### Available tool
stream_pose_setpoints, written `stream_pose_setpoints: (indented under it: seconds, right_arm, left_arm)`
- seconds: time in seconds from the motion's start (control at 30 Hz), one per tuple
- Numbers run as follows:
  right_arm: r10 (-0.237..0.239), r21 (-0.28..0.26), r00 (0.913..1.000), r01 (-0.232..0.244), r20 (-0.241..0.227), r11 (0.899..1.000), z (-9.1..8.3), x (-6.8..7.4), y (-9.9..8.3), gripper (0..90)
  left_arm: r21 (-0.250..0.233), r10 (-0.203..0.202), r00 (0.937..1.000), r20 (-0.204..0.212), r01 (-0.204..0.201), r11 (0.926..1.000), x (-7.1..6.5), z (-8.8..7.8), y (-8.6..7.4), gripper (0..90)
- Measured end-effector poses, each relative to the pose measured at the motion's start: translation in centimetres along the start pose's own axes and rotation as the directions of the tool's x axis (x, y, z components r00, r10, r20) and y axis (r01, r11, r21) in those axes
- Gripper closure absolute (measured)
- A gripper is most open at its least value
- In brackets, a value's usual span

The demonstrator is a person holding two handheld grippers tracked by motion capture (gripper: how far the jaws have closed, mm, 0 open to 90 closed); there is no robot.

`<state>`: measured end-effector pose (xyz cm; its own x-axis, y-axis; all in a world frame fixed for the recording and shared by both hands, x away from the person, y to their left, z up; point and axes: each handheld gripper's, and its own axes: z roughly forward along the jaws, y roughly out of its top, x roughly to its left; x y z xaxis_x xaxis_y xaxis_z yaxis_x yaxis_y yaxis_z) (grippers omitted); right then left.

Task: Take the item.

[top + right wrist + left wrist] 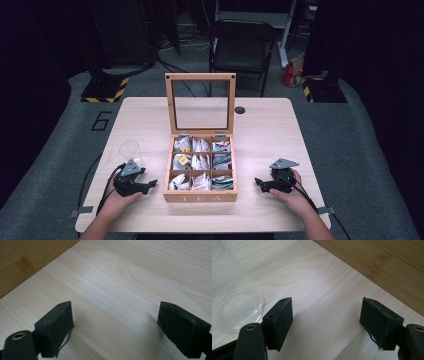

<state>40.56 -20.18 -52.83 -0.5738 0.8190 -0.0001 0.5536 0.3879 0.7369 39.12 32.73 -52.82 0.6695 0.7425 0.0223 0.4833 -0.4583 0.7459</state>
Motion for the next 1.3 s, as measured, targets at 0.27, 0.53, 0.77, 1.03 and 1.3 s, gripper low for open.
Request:
stream_pose_setpoints:
  seconds: [0.27,0.53,0.77,1.03,1.3]
  right_arm:
    - [0.000,-0.001,1.0000,0.000,0.000,1.000,0.0,0.0,0.0,12.3]
    - [0.000,-0.001,1.0000,0.000,-0.001,1.000,0.0,0.0,0.0,12.4]
    - [0.000,-0.001,1.0000,0.000,-0.001,1.000,0.0,0.0,0.0,12.4]
    - [0.000,-0.001,1.0000,0.000,-0.001,1.000,0.0,0.0,0.0,12.4]
    - [0.000,-0.001,1.0000,0.000,-0.001,1.000,0.0,0.0,0.0,12.4]
  left_arm:
    - [-0.003,-0.006,1.0000,-0.007,0.006,1.0000,0.0,0.0,0.0,26.3]
    - [-0.001,-0.022,0.9997,-0.013,0.022,0.9998,-0.2,0.1,0.1,26.4]
    - [-0.004,-0.030,0.9994,-0.015,0.030,0.9995,-0.3,0.2,0.1,26.4]
    - [0.004,-0.048,0.9987,0.013,0.048,0.9988,-0.3,0.0,0.5,30.8]
    - [-0.025,-0.095,0.9948,0.038,0.096,0.9951,-1.0,-0.9,1.5,34.5]
